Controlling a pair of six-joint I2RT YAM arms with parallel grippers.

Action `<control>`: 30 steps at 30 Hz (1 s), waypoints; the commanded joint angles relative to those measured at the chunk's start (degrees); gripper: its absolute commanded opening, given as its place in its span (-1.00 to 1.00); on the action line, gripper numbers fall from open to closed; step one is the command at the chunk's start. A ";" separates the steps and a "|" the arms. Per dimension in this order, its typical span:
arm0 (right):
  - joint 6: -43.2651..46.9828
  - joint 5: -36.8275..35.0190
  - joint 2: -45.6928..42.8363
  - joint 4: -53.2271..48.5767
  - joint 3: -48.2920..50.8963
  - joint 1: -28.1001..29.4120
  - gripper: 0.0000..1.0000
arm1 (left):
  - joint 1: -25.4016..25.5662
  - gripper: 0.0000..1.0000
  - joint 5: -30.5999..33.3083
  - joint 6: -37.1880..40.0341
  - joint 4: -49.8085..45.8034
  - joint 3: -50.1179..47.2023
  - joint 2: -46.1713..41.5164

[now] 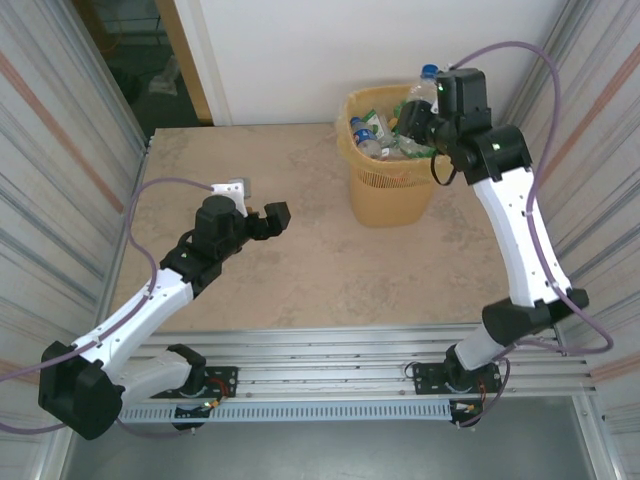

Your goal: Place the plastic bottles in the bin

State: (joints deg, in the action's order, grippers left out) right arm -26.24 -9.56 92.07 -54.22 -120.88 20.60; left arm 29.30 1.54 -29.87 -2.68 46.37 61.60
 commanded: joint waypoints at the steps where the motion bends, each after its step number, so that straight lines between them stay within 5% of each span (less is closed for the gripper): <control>1: 3.79 3.87 5.13 -0.73 -6.58 0.26 0.05 | -0.34 0.98 0.11 -1.24 -0.58 0.98 -0.64; 9: 5.23 6.15 18.07 -4.73 -19.55 0.54 0.06 | -0.33 0.97 0.70 -1.07 -1.64 1.18 -0.96; 30: 8.09 5.06 26.48 -4.74 -19.88 0.67 0.13 | -0.30 0.98 1.19 -0.37 -1.98 1.27 -1.42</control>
State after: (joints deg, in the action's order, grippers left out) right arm -19.94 -3.20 117.58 -57.93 -138.93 21.04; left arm 29.30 1.61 -30.28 -4.51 46.37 61.54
